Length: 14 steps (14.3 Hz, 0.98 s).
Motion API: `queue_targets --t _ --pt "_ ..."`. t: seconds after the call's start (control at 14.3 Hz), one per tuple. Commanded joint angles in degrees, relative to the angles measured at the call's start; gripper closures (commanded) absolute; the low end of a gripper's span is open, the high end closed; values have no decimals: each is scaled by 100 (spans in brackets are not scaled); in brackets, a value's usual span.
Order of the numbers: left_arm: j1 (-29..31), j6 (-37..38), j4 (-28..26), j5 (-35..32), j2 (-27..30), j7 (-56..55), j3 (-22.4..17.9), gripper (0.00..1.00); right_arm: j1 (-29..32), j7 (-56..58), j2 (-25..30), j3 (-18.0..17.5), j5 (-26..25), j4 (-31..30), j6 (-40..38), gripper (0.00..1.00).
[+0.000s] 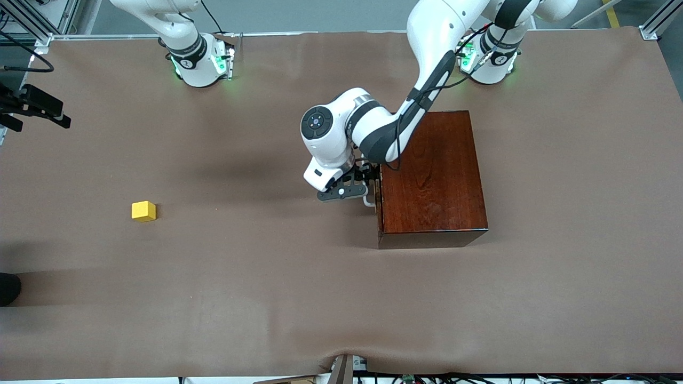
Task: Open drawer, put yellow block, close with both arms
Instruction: 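Pull the drawer open with the left gripper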
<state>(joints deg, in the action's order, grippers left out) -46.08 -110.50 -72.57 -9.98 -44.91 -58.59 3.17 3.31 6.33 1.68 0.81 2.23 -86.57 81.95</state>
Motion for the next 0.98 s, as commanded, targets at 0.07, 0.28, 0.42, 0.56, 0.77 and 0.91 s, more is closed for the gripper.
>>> queue_targets --t 0.07,0.28,0.42,0.56,0.77,0.91 --pt "-138 -1024 182 215 -176 -696 43 0 117 18 35 -55 94 8 -21 0" --pt "-199 -1569 190 286 -307 -1154 60 0 117 18 35 -55 85 8 -21 0" --pt "-270 -1974 199 514 -352 -1427 52 0 126 18 0 -55 85 17 23 0" --pt "-339 -2299 199 638 -413 -1629 61 0 126 26 -27 -55 67 52 23 0" --pt "-393 -2809 199 647 -562 -2069 52 0 134 27 -114 -55 6 158 41 0" --pt "-437 -3029 199 647 -659 -2087 60 0 309 35 -246 -46 -3 158 85 0"
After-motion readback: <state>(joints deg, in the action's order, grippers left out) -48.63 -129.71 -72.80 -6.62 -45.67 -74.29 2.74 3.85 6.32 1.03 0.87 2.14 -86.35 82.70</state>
